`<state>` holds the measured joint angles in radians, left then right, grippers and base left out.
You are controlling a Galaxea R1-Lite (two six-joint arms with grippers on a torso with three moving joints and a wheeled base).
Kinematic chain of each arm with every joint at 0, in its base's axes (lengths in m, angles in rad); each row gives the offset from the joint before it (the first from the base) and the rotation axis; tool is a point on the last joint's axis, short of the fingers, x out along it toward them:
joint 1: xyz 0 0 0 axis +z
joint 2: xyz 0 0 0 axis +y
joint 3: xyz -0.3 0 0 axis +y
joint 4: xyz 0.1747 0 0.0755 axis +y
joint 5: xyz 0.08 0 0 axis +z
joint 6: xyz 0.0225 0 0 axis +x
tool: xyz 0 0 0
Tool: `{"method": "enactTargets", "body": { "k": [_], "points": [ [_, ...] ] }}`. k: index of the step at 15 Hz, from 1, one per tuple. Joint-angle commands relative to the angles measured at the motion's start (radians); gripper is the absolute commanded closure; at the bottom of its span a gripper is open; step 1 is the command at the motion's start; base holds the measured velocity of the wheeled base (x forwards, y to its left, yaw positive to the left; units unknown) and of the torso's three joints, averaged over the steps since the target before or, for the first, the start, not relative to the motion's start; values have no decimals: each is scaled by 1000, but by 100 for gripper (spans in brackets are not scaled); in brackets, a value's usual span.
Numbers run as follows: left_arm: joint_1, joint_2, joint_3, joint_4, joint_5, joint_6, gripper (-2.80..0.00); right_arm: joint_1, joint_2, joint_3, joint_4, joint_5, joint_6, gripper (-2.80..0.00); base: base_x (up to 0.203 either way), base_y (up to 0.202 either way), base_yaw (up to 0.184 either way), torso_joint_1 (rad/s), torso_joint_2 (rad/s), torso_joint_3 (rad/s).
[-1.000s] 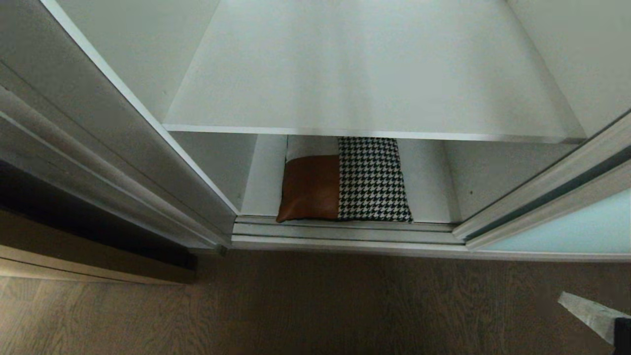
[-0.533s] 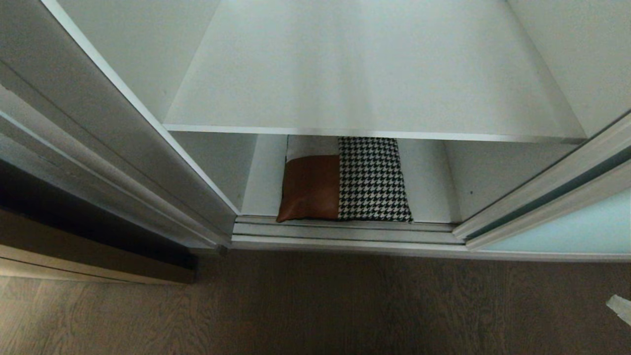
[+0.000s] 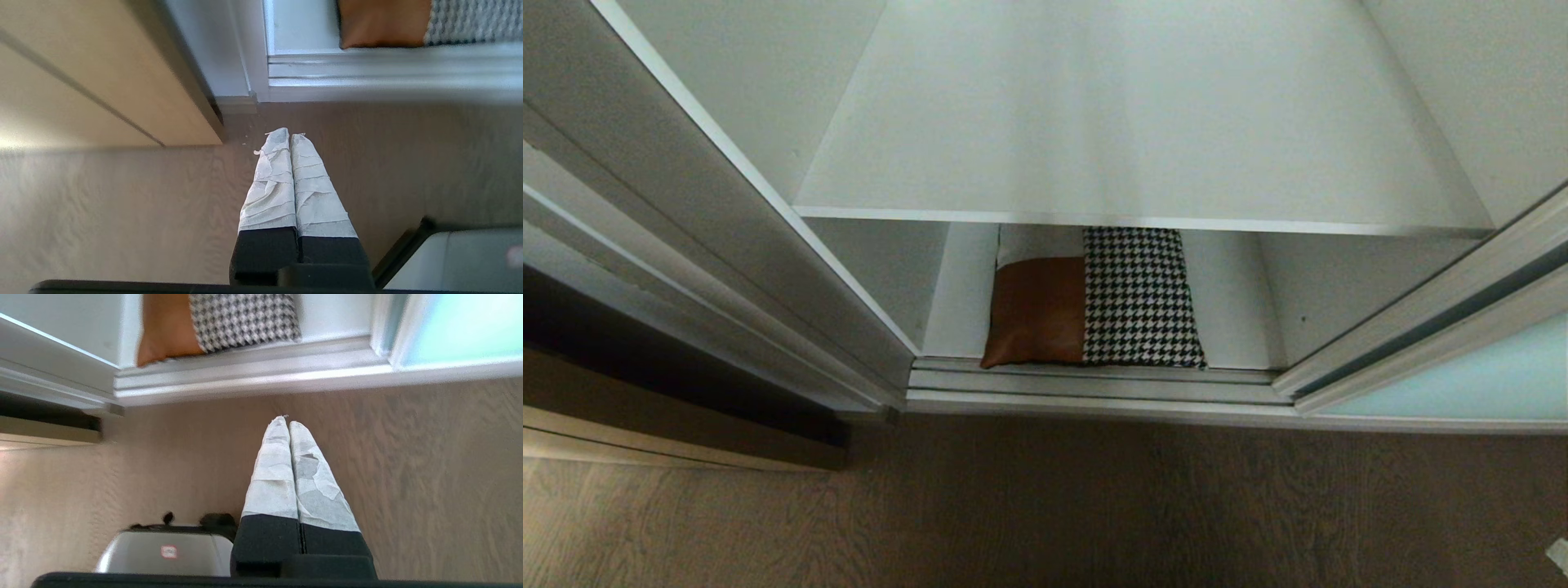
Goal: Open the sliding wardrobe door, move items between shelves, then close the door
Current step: Place the pillow on the lower shelf, then close the door
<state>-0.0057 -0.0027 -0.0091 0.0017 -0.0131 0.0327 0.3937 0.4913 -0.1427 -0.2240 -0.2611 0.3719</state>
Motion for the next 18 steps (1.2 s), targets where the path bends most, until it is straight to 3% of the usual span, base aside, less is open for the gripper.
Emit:
{"method": "enactTargets", "body": {
  "k": [1,12,15,18],
  "points": [
    [0,1,11,0,13,-22,0,-14,-42,29,-4,-2,7,0,0,0,0,0,0,0],
    [0,2,11,1,13,-23,0,-31,-86,117,-41,-15,-3,0,0,0,0,0,0,0],
    [0,1,11,0,13,-22,0,-73,-89,122,-54,-46,-41,0,0,0,0,0,0,0],
    [0,1,11,1,13,-22,0,-109,-77,133,-59,-47,-150,0,0,0,0,0,0,0]
  ]
}}
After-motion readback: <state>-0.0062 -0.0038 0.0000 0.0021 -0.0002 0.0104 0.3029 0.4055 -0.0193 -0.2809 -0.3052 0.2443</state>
